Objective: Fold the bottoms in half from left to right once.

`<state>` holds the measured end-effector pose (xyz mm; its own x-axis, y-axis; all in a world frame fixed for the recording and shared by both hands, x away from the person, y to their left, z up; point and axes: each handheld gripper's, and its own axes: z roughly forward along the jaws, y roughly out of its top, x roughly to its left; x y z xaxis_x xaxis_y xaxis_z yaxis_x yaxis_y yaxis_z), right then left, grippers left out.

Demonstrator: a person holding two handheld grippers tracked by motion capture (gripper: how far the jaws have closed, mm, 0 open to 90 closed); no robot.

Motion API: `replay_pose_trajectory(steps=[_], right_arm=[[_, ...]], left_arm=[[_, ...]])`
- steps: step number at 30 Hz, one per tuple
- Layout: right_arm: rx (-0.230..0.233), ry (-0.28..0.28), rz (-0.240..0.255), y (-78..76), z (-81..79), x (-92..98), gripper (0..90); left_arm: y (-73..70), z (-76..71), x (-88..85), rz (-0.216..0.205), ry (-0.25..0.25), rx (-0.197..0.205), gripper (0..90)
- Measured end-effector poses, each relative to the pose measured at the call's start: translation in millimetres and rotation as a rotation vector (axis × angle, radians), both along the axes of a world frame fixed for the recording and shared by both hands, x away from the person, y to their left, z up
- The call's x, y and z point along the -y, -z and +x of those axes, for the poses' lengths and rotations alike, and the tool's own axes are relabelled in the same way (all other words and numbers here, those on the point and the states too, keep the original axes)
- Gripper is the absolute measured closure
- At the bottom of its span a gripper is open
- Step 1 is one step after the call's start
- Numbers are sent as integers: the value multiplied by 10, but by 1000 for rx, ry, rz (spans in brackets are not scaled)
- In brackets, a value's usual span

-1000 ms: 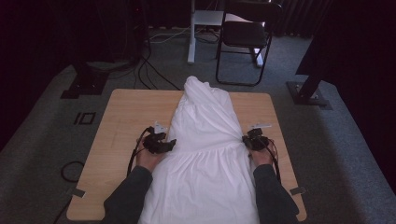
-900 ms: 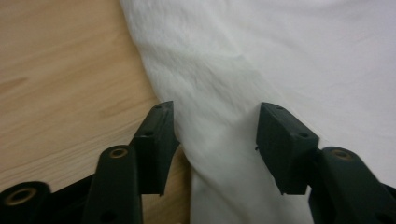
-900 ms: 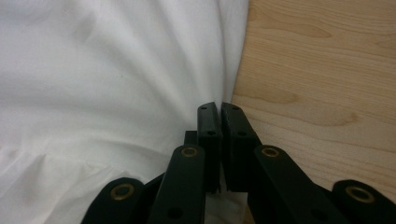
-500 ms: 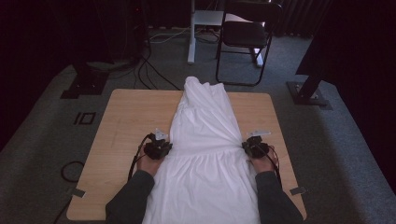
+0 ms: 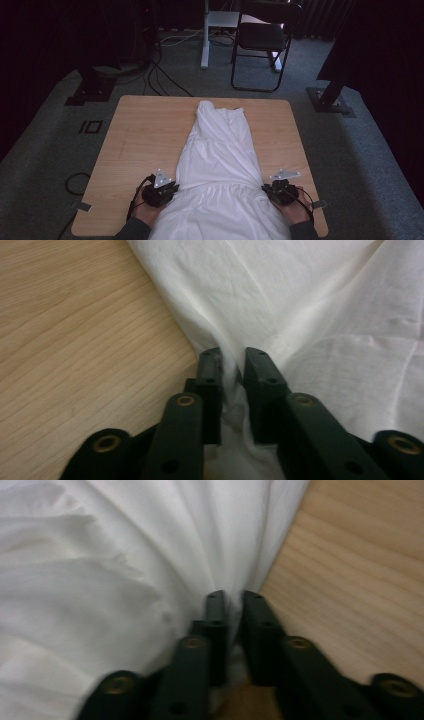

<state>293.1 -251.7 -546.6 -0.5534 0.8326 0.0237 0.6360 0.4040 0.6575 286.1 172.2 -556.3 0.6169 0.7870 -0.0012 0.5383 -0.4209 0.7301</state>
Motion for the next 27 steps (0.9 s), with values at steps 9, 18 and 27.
replay_pose_trajectory(steps=[9,18,27], right_arm=[[128,-35,59,-306,783,-246,567],[75,1,99,-136,1629,-656,516],[213,43,100,-366,1387,-597,887]], left_arm=[[46,29,-27,-34,1,26,699],[47,22,-14,-22,-3,38,686],[50,0,-2,-20,-13,43,686]])
